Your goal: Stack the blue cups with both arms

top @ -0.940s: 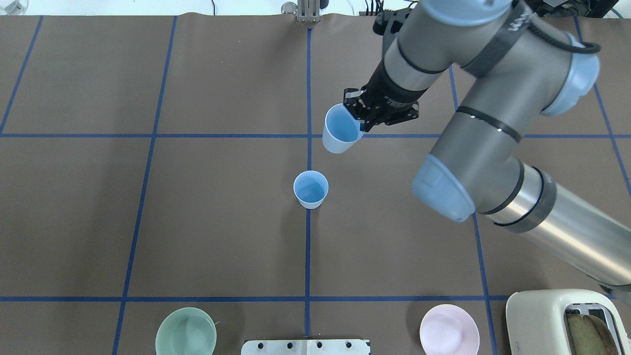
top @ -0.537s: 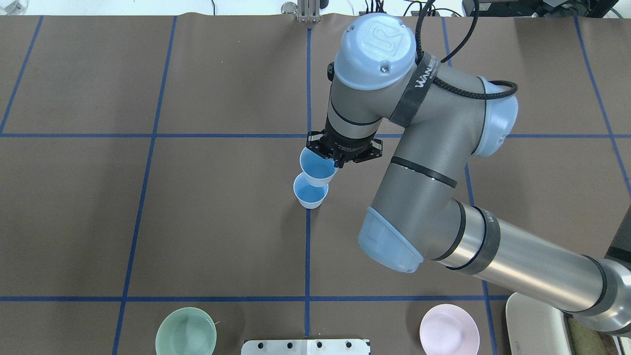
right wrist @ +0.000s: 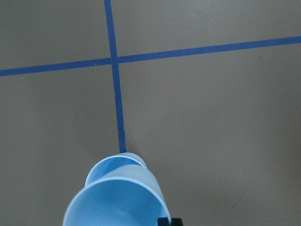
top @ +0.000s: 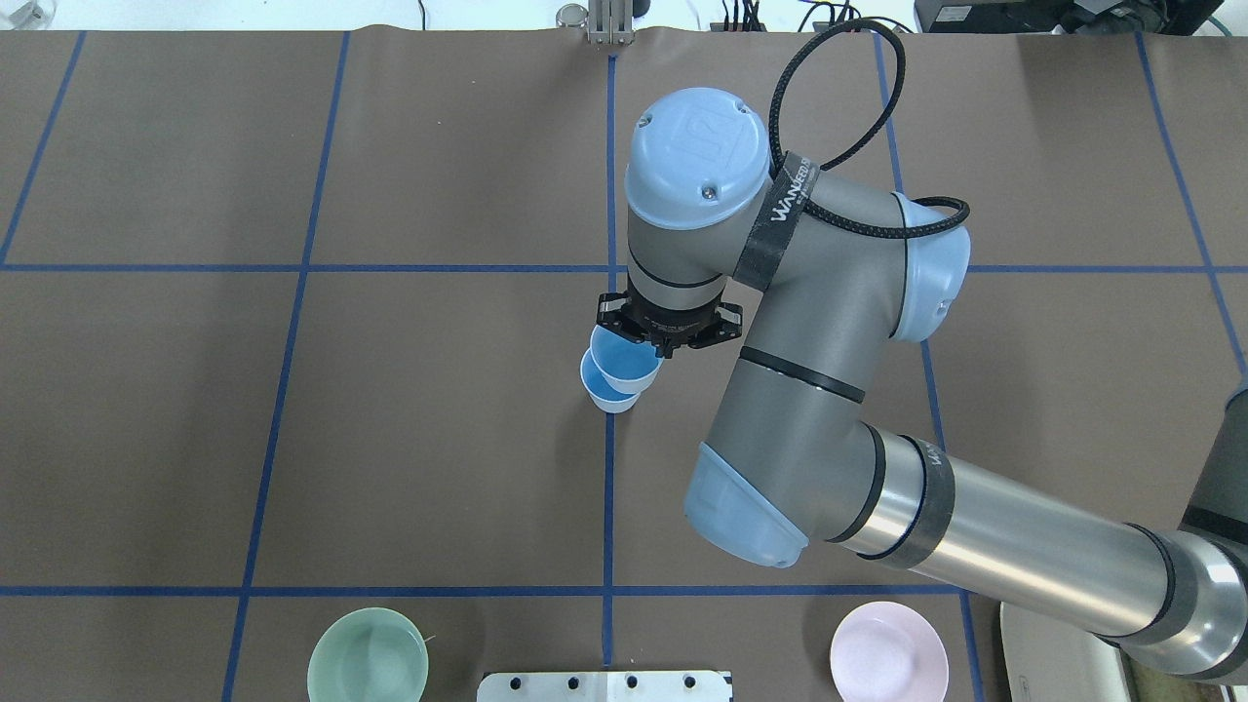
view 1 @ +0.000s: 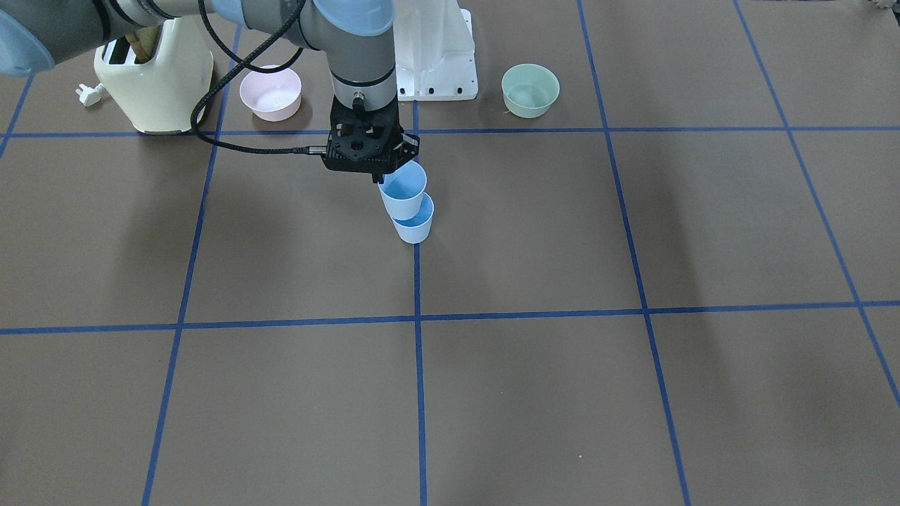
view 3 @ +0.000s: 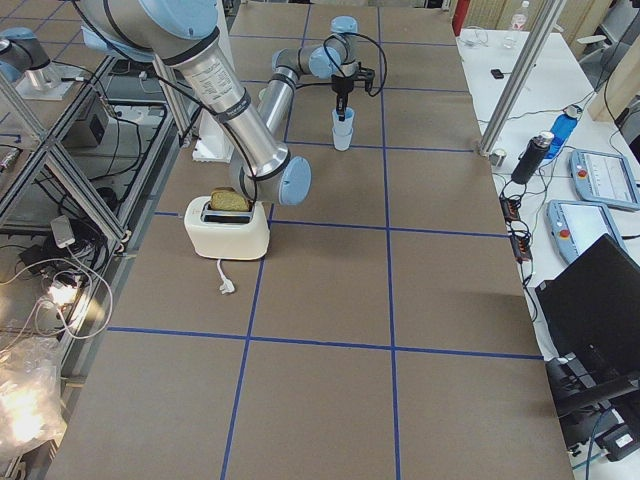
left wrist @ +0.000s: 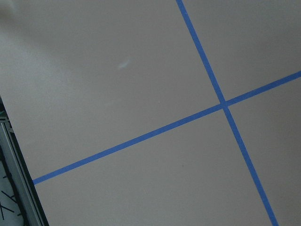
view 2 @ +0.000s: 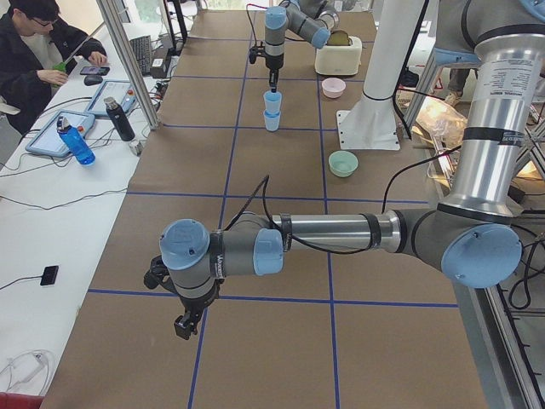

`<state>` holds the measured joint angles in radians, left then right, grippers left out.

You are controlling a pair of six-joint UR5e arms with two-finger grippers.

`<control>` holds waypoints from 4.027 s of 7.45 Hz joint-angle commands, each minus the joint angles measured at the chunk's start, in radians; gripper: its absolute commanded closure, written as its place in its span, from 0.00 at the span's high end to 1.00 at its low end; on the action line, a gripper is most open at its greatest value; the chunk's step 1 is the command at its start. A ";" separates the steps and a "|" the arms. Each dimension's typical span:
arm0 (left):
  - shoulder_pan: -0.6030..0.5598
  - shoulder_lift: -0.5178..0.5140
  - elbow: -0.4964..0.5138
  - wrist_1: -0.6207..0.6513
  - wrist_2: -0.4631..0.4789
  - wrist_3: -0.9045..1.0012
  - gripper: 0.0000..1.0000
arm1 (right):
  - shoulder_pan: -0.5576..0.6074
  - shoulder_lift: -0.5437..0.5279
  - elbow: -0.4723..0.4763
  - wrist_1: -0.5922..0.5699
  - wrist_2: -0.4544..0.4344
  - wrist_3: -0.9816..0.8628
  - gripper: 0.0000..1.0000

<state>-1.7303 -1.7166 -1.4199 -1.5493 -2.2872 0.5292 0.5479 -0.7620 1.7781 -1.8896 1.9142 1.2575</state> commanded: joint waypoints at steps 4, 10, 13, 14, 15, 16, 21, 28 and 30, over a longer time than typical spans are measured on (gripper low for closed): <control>0.000 0.008 -0.002 0.000 -0.002 0.000 0.98 | -0.017 0.001 -0.051 0.062 -0.003 -0.015 0.00; 0.002 0.008 0.001 0.002 0.000 -0.002 0.98 | -0.014 -0.013 -0.077 0.136 -0.006 -0.020 0.67; 0.000 0.014 0.003 0.003 -0.002 -0.033 0.98 | 0.053 -0.002 -0.065 0.138 -0.008 -0.052 1.00; 0.000 0.021 -0.001 0.003 -0.003 -0.079 0.98 | 0.113 -0.005 -0.065 0.138 0.028 -0.103 1.00; 0.000 0.043 -0.010 0.002 -0.062 -0.157 0.98 | 0.197 -0.013 -0.066 0.135 0.098 -0.175 1.00; 0.000 0.070 -0.043 -0.011 -0.115 -0.234 0.98 | 0.296 -0.041 -0.068 0.133 0.173 -0.275 1.00; 0.056 0.149 -0.219 -0.005 -0.109 -0.349 0.98 | 0.728 -0.259 -0.178 0.127 0.339 -0.942 1.00; 0.127 0.236 -0.306 -0.038 -0.067 -0.350 0.98 | 1.026 -0.816 -0.169 0.255 0.367 -1.324 1.00; 0.127 0.242 -0.252 -0.040 -0.077 -0.357 0.98 | 1.026 -0.858 -0.183 0.383 0.368 -1.308 1.00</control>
<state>-1.6014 -1.4772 -1.7044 -1.5863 -2.3560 0.1727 1.5705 -1.5896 1.6003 -1.5805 2.2810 -0.0586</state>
